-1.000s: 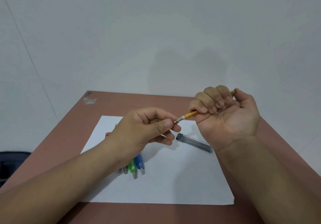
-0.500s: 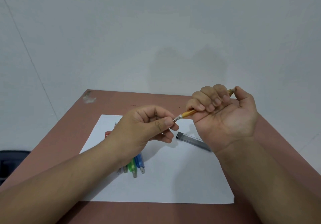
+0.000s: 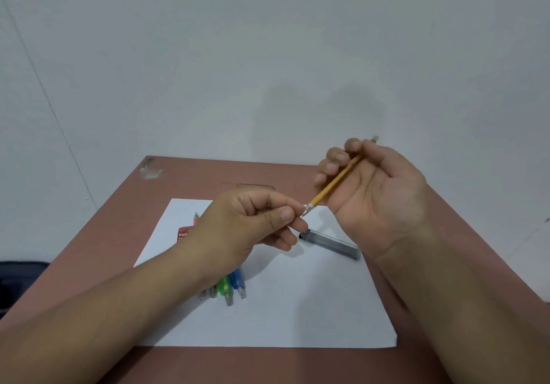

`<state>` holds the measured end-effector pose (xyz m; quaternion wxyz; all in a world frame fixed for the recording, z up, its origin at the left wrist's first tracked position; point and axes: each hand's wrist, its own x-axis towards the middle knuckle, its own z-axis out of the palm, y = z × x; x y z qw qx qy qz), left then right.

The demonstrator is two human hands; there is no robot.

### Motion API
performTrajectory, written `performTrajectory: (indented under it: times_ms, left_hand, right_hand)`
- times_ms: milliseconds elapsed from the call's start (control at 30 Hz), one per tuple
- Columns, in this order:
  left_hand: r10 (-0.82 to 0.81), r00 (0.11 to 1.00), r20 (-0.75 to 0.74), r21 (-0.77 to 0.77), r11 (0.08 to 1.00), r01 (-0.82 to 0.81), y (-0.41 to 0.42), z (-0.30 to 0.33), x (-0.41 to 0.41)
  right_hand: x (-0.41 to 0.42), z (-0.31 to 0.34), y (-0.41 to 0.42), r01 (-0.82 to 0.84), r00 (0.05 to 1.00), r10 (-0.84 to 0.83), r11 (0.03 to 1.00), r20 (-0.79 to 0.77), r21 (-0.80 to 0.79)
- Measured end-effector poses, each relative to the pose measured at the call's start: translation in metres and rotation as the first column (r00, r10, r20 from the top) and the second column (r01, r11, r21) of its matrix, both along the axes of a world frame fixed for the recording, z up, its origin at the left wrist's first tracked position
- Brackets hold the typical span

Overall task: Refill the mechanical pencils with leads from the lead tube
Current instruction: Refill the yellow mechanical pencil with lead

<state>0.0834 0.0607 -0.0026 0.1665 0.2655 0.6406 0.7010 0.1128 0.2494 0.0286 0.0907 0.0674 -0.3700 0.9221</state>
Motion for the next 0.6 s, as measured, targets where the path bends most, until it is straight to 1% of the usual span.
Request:
performTrajectory:
  times_ms: [100,200,267,333,400,433,467,533,567,600]
  left_hand:
    - [0.037,0.999,-0.027,-0.059,0.998,-0.038,0.002,-0.001,-0.001]
    - [0.067,0.997,-0.045,-0.098,0.993,-0.071,0.002,0.0,-0.001]
    - [0.07,0.995,-0.068,-0.128,0.989,-0.079,0.005,0.001,-0.001]
    - [0.059,0.994,-0.095,-0.158,0.985,-0.074,0.009,0.003,0.0]
    - [0.027,0.99,-0.14,-0.207,0.977,-0.056,0.013,0.003,0.001]
    - [0.002,0.983,-0.182,-0.244,0.969,-0.047,0.016,0.003,0.002]
    - [-0.028,0.969,-0.244,-0.292,0.955,-0.046,0.018,0.003,0.003]
    - [-0.105,0.925,-0.366,-0.404,0.913,-0.056,0.025,0.005,0.005]
    - [-0.141,0.903,-0.405,-0.453,0.889,-0.064,0.03,0.007,0.006]
    - [-0.167,0.889,-0.426,-0.494,0.866,-0.074,0.036,0.009,0.007]
  right_hand:
    - [-0.003,-0.003,0.001,0.021,0.989,-0.056,0.968,0.137,0.25]
    - [-0.003,-0.007,0.0,0.067,0.966,-0.167,0.897,0.195,0.436]
    - [-0.002,-0.008,0.001,0.091,0.939,-0.259,0.823,0.227,0.561]
    - [0.0,-0.005,0.005,0.13,0.904,-0.363,0.736,0.227,0.664]
    - [0.004,0.001,0.012,0.167,0.875,-0.438,0.675,0.208,0.719]
    - [0.007,0.005,0.016,0.186,0.857,-0.48,0.628,0.188,0.755]
    - [0.012,0.008,0.022,0.203,0.832,-0.532,0.55,0.153,0.81]
    - [0.022,0.014,0.035,0.191,0.784,-0.619,0.312,0.047,0.931]
    - [0.029,0.014,0.042,0.172,0.768,-0.64,0.213,0.005,0.962]
    - [0.035,0.014,0.049,0.152,0.757,-0.653,0.157,-0.013,0.976]
